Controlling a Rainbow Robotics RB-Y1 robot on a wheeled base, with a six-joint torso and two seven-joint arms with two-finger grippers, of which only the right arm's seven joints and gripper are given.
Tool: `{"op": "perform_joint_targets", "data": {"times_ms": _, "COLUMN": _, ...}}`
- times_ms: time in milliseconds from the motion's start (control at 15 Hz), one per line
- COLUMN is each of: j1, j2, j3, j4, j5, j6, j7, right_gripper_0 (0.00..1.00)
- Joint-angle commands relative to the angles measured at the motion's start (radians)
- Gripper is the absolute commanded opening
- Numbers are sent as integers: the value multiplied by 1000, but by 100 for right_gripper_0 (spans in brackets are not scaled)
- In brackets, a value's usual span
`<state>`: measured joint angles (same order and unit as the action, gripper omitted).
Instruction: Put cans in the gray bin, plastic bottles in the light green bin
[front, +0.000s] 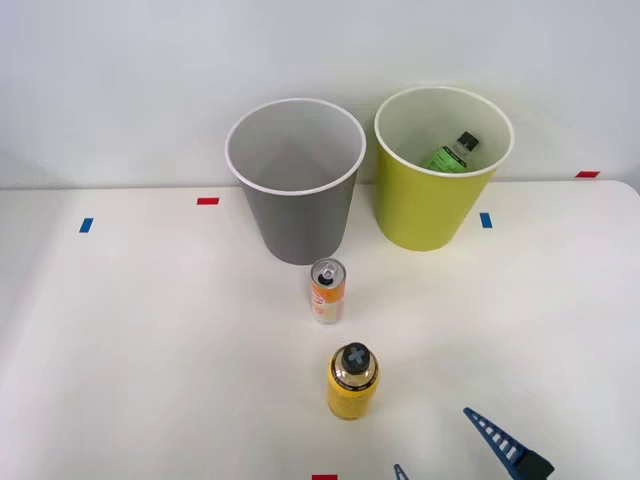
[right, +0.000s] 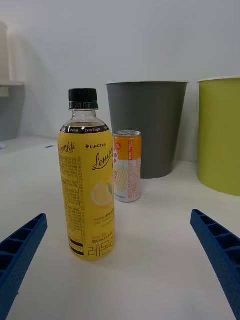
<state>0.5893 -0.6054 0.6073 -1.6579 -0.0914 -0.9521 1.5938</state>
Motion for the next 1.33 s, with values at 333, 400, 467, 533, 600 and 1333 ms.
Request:
{"op": "perform_joint_targets", "data": {"times_ms": 333, "j1": -140, "j2": -20, "j3": 84, "j4": 0, "j5": -83, "j6": 90, "j7": 37, "right_gripper_0": 100}}
{"op": "perform_joint_targets", "data": {"times_ms": 400, "j1": -163, "j2": -22, "j3": 94, "j4": 1, "j5": -86, "j6": 101, "j7": 38, "right_gripper_0": 100}}
{"op": "perform_joint_targets", "data": {"times_ms": 467, "j1": -189, "j2": -28, "j3": 111, "j4": 1, "j5": -94, "j6": 115, "j7": 38, "right_gripper_0": 100}}
{"op": "perform_joint_targets", "data": {"times_ms": 533, "j1": -207, "j2": -30, "j3": 120, "j4": 1, "j5": -99, "j6": 131, "j7": 40, "right_gripper_0": 100}}
{"op": "perform_joint_targets", "data": {"times_ms": 600, "j1": -229, "j2": -33, "j3": 134, "j4": 1, "j5": -110, "j6": 147, "j7": 44, "right_gripper_0": 100}}
{"op": "perform_joint_targets", "data": {"times_ms": 1333, "j1": -373, "j2": 9, "j3": 207, "j4": 1, "j5": -136, "j6": 274, "j7": 74, "right_gripper_0": 100}}
